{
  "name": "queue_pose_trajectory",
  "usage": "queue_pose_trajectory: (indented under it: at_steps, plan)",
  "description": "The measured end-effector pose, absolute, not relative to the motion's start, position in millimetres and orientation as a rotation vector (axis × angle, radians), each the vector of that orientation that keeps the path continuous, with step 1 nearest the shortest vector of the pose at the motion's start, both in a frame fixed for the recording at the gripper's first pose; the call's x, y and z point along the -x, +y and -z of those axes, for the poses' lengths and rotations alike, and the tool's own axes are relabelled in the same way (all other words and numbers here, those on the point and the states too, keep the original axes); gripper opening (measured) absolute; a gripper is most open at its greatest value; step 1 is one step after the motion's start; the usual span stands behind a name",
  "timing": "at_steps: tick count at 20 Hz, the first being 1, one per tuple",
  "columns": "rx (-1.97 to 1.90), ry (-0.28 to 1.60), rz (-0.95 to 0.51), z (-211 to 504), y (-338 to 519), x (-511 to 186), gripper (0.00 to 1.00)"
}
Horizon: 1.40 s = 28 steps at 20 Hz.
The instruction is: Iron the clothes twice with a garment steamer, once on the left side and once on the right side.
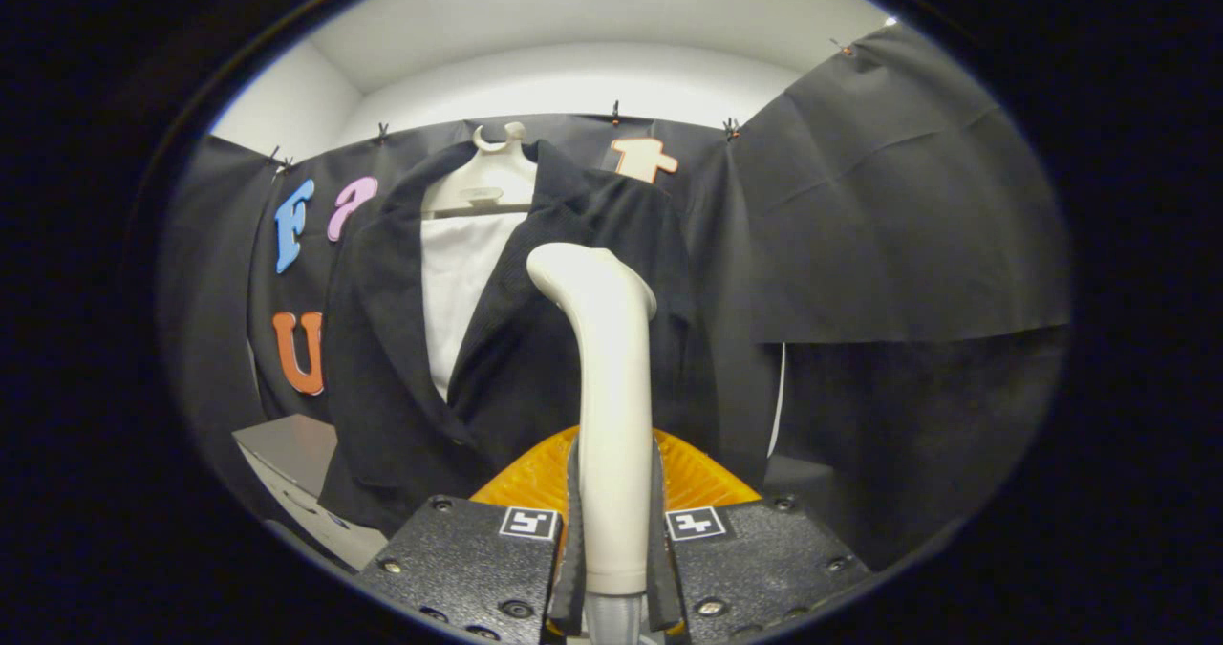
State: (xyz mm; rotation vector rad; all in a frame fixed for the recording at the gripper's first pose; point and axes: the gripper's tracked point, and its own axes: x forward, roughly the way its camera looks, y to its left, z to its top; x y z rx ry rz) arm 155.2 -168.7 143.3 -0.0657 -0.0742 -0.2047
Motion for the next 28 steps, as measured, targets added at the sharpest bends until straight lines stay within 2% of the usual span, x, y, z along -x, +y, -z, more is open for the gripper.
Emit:
queue_pose_trajectory:
  at_steps: [19, 28]
  plan:
    - [0.076, 0.116, 0.315, 11, -177, -129, 0.28]
    - [0.120, 0.136, 0.325, 56, -165, -126, 0.28]
